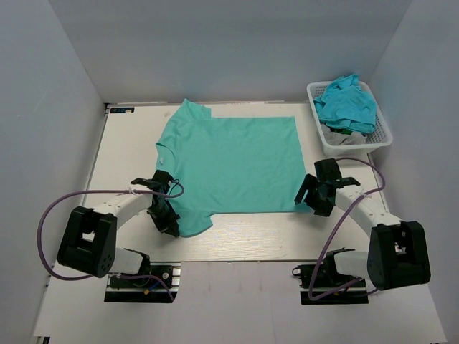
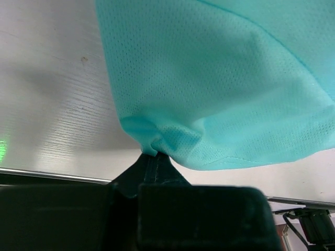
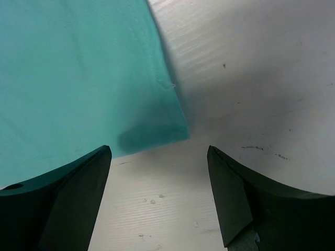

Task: Fold and stack the t-shirts
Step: Grap the side of the flattened tshirt closest away from the robot with both arms, then fold the flattened tshirt in 1/3 of the way

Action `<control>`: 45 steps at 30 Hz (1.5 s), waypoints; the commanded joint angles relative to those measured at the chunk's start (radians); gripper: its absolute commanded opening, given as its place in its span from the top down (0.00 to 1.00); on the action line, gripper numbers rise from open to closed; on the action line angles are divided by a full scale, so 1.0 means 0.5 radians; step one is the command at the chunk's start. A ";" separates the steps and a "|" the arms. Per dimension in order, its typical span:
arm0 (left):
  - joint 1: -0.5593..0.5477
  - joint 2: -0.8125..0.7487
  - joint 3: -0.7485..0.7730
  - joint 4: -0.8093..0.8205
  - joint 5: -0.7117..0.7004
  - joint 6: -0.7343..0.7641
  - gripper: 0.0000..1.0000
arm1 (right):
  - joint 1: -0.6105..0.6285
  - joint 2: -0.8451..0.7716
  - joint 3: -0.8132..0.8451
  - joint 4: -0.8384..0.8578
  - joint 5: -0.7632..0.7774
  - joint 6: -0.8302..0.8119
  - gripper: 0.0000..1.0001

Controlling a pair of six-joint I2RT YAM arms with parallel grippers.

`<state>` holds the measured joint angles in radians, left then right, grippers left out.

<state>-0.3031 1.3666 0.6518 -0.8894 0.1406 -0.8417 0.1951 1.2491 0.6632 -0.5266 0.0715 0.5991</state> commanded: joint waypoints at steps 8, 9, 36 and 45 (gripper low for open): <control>-0.004 -0.098 0.120 -0.025 0.026 -0.007 1.00 | -0.031 0.180 -0.050 0.216 0.041 0.093 0.39; -0.004 -0.098 0.150 -0.025 0.026 -0.007 1.00 | -0.031 0.186 -0.065 0.219 0.032 0.093 0.44; 0.164 0.497 1.476 -0.255 0.096 0.195 1.00 | -0.034 0.594 0.931 -0.140 -0.217 -0.045 1.00; 0.275 0.859 1.883 -0.026 0.121 0.272 1.00 | -0.062 0.999 1.492 -0.315 -0.030 -0.140 1.00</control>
<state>-0.1768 1.7786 1.5120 -0.9661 0.2012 -0.7437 0.1783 1.7134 1.3205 -0.6262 0.0032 0.5629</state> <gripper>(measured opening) 0.009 0.031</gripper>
